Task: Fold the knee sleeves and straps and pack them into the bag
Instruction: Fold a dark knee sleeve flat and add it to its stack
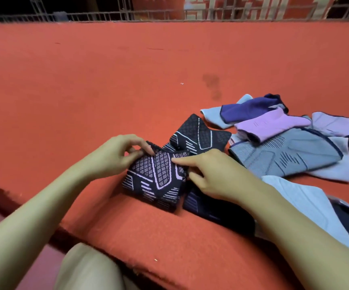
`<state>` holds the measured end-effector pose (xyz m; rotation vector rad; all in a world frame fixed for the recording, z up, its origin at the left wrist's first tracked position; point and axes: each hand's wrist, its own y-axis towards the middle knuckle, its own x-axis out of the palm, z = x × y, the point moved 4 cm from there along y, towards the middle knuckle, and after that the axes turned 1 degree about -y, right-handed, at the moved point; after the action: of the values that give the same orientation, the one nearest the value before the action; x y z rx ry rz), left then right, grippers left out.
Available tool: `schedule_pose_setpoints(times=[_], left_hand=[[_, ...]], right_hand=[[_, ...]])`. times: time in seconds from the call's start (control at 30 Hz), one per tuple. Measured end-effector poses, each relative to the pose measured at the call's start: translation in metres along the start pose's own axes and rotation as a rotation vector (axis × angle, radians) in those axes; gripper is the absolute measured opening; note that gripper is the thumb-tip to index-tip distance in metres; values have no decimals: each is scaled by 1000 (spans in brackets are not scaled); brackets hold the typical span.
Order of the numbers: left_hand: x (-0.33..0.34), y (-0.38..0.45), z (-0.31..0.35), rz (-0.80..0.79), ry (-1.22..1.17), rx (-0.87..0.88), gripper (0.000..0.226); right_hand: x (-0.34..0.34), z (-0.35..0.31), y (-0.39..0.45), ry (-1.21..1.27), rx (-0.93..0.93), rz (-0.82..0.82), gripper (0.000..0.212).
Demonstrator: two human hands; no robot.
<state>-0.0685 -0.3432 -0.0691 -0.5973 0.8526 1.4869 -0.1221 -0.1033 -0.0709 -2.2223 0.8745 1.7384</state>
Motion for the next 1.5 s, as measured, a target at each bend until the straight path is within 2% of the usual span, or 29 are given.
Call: schedule_pose_setpoints(times=[0.1,0.23,0.3,0.4,0.47,0.53,0.67,0.77,0.83,0.93,1.0,1.1,1.17,1.23,1.3,1.37,1.4,1.43,1.5], left_hand=[[3,1,-9,100,158,60,33],[12,5,-5,54,238,89,31],[14,5,5,82,308,114,29],[10,5,32,192,365,188,31],[11,9,58,188,321,242,34],[19,18,85,131,263,276,33],[47,59,119,26,183,311,31],[79,100,146,10,113,364,26],[107,132,158,-14,69,358,19],[150,175,158,-119,162,281,45],[170,188,153,-84,168,271,41],[181,193,149,109,86,309,16],[183,192,150,162,36,305,10],[179,189,152,189,-153,227,8],[175,183,157,112,-536,114,7],[175,173,163,-75,-931,33,11],[177,167,167,-164,-1053,22,15],[177,163,171,-225,-1085,47,21],[173,161,174,-206,-889,176,34]], right_hand=[[7,1,5,14,-19,-39,51],[15,2,6,-48,-42,-126,48],[4,0,3,-33,-49,-115,47],[-33,6,-11,217,5,30,41],[-59,30,-27,430,100,163,38],[-76,65,-43,537,197,287,42],[-69,146,-77,467,473,448,42],[-48,182,-91,400,620,453,33],[-43,190,-92,415,639,479,30],[-43,189,-92,402,625,514,28],[-43,187,-94,401,609,522,28],[-43,190,-95,396,587,545,24],[-42,191,-95,401,563,552,22],[-41,187,-96,407,527,535,31],[-42,181,-96,392,516,524,39],[-45,181,-96,415,526,576,34],[-47,183,-95,430,531,621,29],[-48,186,-95,443,536,664,22],[-51,191,-97,511,547,738,19]])
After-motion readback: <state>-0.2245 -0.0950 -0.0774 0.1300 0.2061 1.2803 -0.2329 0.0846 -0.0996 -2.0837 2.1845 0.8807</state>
